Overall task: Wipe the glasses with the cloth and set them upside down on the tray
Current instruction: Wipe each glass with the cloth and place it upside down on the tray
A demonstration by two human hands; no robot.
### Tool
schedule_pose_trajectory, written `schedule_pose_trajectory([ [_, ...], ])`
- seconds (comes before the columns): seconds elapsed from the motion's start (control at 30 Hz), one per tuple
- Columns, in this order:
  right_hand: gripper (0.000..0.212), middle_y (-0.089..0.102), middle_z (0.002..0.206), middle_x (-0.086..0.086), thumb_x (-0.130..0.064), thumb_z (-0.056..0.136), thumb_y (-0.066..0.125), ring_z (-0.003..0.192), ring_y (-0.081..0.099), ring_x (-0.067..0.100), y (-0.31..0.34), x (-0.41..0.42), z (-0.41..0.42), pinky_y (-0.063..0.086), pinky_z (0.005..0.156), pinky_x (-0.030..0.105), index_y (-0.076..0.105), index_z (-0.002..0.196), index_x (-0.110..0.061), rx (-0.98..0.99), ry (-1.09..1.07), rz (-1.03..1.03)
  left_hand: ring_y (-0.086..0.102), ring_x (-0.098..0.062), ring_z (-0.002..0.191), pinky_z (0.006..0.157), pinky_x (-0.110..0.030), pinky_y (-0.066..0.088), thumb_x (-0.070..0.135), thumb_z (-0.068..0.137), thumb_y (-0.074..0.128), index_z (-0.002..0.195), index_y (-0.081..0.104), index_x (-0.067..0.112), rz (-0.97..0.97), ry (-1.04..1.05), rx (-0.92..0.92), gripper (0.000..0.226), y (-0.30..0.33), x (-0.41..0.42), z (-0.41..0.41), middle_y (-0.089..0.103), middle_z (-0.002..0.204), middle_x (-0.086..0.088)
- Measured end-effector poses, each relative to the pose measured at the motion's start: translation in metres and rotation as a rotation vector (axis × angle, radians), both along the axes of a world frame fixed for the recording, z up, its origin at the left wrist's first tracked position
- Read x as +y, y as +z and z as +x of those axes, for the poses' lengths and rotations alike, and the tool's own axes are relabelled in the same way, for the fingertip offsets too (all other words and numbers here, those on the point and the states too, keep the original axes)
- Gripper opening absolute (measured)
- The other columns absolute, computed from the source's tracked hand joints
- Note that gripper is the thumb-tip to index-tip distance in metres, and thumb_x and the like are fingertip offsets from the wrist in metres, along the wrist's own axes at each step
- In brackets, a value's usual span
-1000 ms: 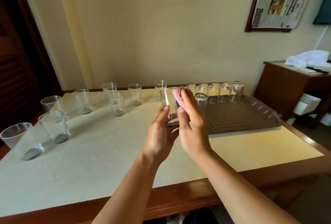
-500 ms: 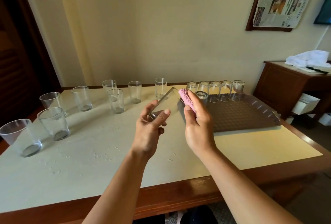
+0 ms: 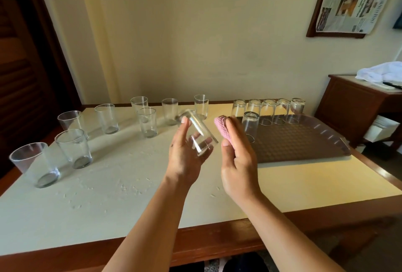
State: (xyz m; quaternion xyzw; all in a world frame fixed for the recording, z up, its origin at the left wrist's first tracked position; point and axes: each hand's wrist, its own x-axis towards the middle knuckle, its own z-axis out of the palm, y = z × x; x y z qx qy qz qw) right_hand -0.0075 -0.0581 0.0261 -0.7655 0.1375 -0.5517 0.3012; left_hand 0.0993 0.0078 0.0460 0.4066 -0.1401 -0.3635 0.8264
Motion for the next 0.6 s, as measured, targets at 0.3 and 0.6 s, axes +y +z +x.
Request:
schedule_pose_trajectory([
  [0.3,0.049,0.031,0.165,0.004,-0.01,0.104,0.045,0.153,0.026,0.01,-0.005,0.012,-0.006,0.026,0.118,0.014,0.041,0.153,-0.007,0.09,0.102,0.044,0.068,-0.013,0.073,0.07,-0.032,0.054,0.036,0.109,0.035,0.124,0.07,0.018,0.047,-0.158,-0.158,0.043,-0.003,0.008,-0.018,0.074,0.096,-0.001],
  [0.6,0.048,0.044,0.159,-0.002,-0.041,0.104,0.041,0.149,0.038,0.013,0.026,0.015,-0.015,0.033,0.122,0.047,0.04,0.152,-0.033,-0.009,0.196,0.286,0.073,-0.03,0.099,0.078,-0.038,0.059,0.045,0.105,0.048,0.143,0.053,0.041,-0.027,-0.159,-0.367,0.039,0.018,0.031,-0.049,0.074,0.119,-0.01],
])
